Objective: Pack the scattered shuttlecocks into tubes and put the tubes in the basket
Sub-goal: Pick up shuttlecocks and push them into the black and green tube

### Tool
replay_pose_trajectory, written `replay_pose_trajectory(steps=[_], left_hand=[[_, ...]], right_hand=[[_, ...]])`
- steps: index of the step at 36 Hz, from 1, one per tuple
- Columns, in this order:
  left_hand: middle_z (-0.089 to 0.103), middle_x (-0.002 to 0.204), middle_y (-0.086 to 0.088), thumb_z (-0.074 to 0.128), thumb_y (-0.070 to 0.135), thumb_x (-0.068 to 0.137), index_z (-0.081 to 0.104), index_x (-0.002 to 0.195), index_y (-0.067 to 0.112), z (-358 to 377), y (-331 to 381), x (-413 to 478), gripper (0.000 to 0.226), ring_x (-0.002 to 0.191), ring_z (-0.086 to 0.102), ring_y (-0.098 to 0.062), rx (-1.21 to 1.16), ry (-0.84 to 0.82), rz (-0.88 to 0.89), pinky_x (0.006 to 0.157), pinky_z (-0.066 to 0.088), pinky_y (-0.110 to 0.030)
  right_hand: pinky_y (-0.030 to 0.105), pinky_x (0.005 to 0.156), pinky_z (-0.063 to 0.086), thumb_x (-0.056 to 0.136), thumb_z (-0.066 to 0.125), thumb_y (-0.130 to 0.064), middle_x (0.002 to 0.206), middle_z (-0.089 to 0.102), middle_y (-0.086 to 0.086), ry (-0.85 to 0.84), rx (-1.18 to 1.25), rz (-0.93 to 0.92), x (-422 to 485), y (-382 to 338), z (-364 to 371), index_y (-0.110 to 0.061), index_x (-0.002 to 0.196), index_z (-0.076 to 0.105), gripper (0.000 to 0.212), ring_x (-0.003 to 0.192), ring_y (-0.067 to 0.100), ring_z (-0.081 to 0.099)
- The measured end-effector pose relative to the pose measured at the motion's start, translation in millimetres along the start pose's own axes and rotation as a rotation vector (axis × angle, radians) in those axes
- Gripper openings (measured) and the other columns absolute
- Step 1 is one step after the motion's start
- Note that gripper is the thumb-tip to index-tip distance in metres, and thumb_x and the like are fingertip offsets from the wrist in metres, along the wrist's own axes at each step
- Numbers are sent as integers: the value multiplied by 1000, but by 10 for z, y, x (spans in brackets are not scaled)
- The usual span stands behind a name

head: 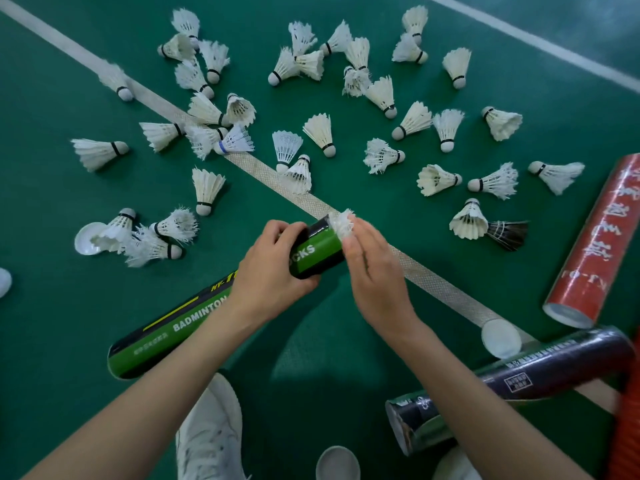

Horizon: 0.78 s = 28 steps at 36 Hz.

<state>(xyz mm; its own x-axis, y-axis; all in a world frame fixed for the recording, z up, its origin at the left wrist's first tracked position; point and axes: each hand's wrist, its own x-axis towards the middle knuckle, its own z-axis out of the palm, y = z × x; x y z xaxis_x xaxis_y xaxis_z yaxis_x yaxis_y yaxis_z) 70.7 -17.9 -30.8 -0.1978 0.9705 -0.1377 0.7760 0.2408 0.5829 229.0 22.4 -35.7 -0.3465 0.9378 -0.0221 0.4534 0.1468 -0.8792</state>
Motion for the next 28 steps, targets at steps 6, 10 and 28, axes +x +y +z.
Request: replay_pose_trajectory(steps=[6,10,28], left_hand=[[45,118,5,80,36,69,50,131,24,22,33,40,70,102,55,-20,-20,22,7,83,50,-40],[45,118,4,80,36,68,50,129,25,-5,-8,211,69,103,55,-22,-14,43,-33,84,50,-42],[41,126,-9,75,47,75,41,136,16,15,-798,921,77,111,50,-30,161,-13,-343,87,47,-44]], right_hand=[[22,74,33,96,33,-42,94,56,-12,-93,-58,-6,71,-25,51,-10,121,56,47,81,0,44],[18,70,36,100,43,-25,89,57,-10,-92,-10,-62,327,-27,94,-15,102,60,20,76,-2,49],[47,117,10,99,43,-21,159,1,8,-456,-484,122,1670,151,567,-28,140,44,42,146,26,-8]])
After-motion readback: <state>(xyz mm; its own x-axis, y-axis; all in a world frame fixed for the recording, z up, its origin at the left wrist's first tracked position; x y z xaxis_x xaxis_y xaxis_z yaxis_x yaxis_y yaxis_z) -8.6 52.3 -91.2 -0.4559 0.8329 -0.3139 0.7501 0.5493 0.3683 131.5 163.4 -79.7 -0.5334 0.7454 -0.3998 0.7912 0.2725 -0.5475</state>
